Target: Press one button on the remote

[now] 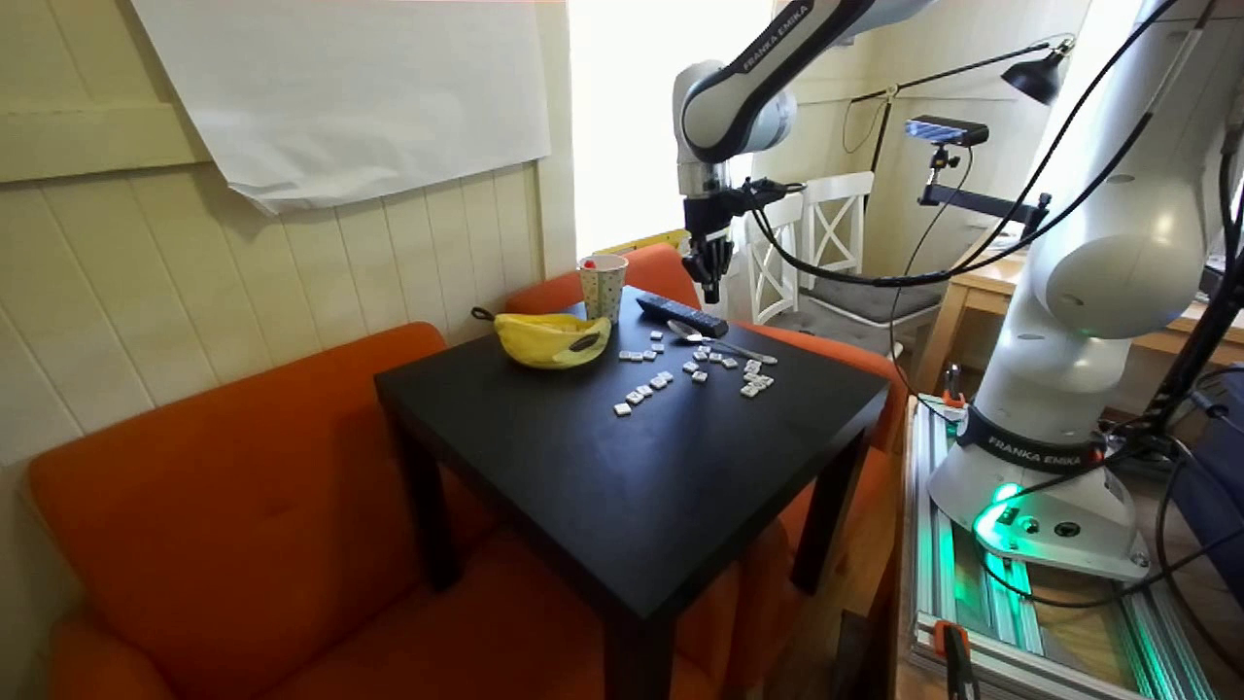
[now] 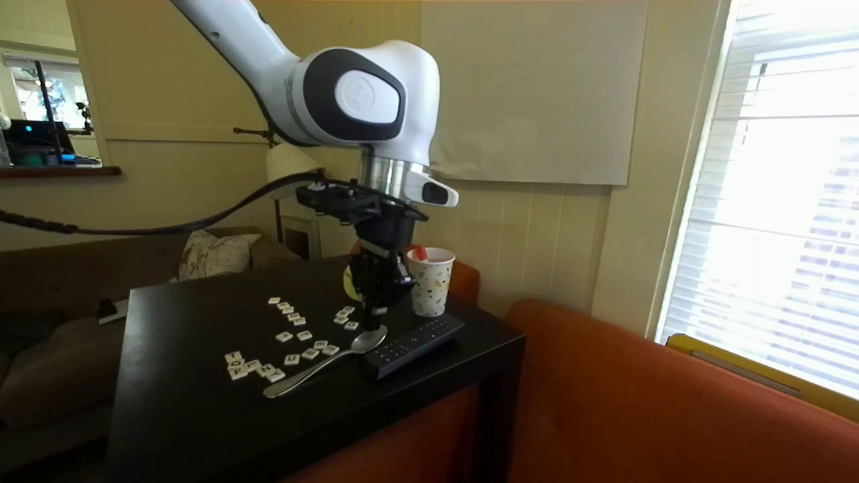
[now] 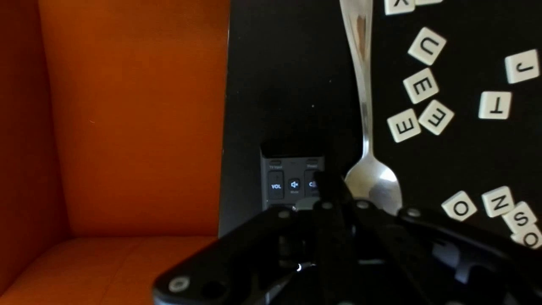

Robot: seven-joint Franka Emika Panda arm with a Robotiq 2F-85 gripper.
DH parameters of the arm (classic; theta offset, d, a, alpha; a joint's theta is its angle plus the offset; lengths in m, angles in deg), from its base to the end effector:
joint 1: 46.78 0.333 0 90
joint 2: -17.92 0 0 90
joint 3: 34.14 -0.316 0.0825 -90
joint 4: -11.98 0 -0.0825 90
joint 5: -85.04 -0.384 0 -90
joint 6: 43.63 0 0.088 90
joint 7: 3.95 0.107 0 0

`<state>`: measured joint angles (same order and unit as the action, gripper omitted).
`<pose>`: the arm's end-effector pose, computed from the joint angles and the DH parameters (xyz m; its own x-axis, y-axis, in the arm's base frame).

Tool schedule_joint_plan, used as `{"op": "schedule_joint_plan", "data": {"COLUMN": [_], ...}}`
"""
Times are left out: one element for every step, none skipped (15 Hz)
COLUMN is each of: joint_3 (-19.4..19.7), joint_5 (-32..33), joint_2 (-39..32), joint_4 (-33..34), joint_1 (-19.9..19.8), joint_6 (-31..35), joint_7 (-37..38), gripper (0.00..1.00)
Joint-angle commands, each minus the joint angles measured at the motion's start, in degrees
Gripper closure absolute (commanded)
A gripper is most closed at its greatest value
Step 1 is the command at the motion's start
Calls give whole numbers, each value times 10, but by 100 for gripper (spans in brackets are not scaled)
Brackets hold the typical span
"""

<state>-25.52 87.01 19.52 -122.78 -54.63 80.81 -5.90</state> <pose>0.4609 -0.1376 0.3294 0.9616 -0.2279 -0.1527 -0.2282 -0.9735 0.0157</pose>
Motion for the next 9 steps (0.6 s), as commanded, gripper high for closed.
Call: {"op": "schedule_joint_plan", "data": {"joint_3": [0,0,-1,-2,-2,-3,-4,-4,-4], "joint_5": [-1,2,3,2,2,2,1,1,1], "joint_2": [9,7,4,2,-1,-5,-6,-11,-17], "joint_4": [-4,-4,-3,-3,-2,-1,-2,-2,0], "joint_1": [-3,-3,-2,-1,-1,0,0,0,0], "joint_6": [-24,-28,-32,-33,-35,-32,-22,-12,-8], "joint_7": [-8,-6,-7,-8,-7,-5,-6,-3,-2], "gripper": [100,100,100,100,100,100,100,100,100]}}
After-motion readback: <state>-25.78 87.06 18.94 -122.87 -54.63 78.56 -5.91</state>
